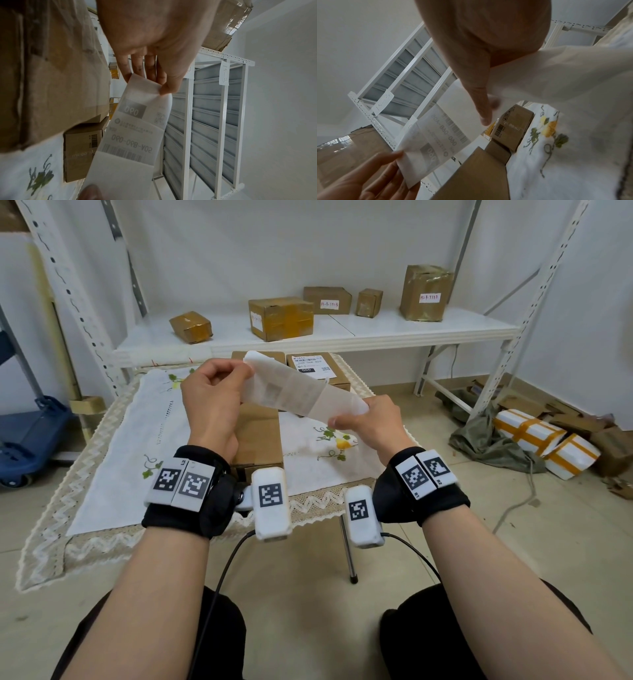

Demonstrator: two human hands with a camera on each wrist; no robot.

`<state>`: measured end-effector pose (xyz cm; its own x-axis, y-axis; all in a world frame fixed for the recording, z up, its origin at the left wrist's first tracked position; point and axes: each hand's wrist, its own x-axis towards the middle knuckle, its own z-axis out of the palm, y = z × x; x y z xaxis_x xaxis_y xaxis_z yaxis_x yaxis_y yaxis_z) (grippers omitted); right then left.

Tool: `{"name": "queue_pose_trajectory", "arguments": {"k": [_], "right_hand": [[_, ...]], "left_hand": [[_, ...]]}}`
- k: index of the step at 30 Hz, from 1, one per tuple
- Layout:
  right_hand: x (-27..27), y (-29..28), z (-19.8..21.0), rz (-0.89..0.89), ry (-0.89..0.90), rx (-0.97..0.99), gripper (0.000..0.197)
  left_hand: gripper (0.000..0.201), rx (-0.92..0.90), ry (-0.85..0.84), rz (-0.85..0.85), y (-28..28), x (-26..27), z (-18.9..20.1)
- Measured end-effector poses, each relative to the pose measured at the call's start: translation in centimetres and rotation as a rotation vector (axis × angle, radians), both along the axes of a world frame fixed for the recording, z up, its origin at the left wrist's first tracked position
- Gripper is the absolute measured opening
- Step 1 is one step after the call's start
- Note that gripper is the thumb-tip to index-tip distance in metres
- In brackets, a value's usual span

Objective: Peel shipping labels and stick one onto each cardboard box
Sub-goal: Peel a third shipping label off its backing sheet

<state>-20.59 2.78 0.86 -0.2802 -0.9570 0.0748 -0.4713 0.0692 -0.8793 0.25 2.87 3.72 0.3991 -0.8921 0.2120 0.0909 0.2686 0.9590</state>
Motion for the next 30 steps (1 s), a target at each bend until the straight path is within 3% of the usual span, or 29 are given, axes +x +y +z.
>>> {"name": "queue_pose_trajectory", "arguments": {"k": [30], "right_hand": [[-0.24, -0.2, 0.37, -0.002, -0.02, -0.005, 0.025]], "left_hand": [[0.019, 0.027, 0.113, 0.11, 0.16, 0.1, 0.36]]}}
